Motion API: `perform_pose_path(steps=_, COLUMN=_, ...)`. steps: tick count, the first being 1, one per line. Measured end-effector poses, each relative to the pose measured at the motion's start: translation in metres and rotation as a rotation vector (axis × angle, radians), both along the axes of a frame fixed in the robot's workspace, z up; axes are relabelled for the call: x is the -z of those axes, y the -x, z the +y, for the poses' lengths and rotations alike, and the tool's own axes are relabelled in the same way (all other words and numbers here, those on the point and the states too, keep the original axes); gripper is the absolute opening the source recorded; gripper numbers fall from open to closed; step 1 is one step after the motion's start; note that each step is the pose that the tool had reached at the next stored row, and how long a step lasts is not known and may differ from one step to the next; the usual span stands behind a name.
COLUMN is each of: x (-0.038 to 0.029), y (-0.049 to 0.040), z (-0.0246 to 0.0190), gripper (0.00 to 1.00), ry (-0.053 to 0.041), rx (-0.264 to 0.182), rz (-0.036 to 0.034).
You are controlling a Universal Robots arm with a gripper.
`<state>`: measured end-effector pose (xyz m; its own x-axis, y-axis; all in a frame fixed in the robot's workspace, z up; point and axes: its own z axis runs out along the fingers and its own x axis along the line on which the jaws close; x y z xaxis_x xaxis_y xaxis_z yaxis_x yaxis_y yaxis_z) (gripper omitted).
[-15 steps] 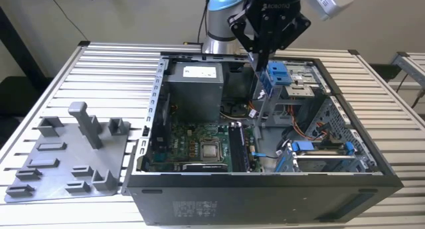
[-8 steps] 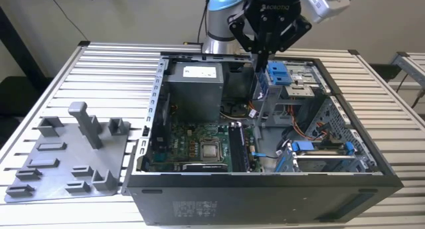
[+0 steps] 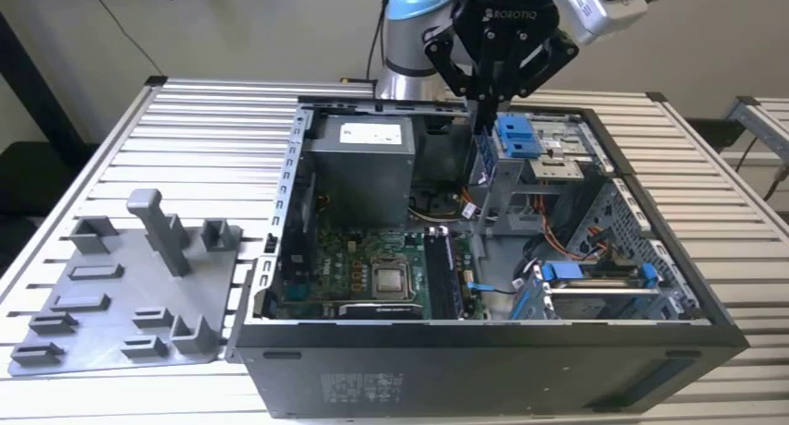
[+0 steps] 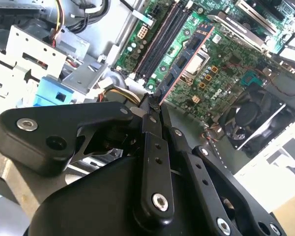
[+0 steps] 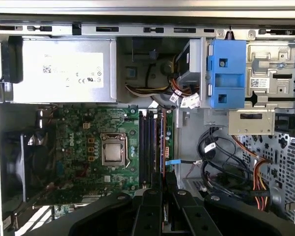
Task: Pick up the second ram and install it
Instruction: 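Insert the second ram into the second slot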
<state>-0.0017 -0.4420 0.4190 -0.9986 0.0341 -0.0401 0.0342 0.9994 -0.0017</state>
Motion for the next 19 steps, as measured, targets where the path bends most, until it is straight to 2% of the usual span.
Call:
perform_pose_path(steps=10, x=0.0007, y=0.0, z=0.0, gripper=0.14, ry=0.0018, rx=0.001, rz=0.0008)
perform_pose_path(steps=11, x=0.0009, y=0.0, z=0.0, gripper=0.14, ry=0.0033, rx=0.002, rz=0.0033)
perform_pose_path(steps=15, x=0.0021, y=-0.0014, z=-0.0001, gripper=0.14, ry=0.0074, rx=0.002, rz=0.0243)
perform_pose_path(steps=19, x=0.0051, y=-0.0018, z=-0.0001, gripper=0.14, ry=0.0086, rx=0.014, rz=0.0272)
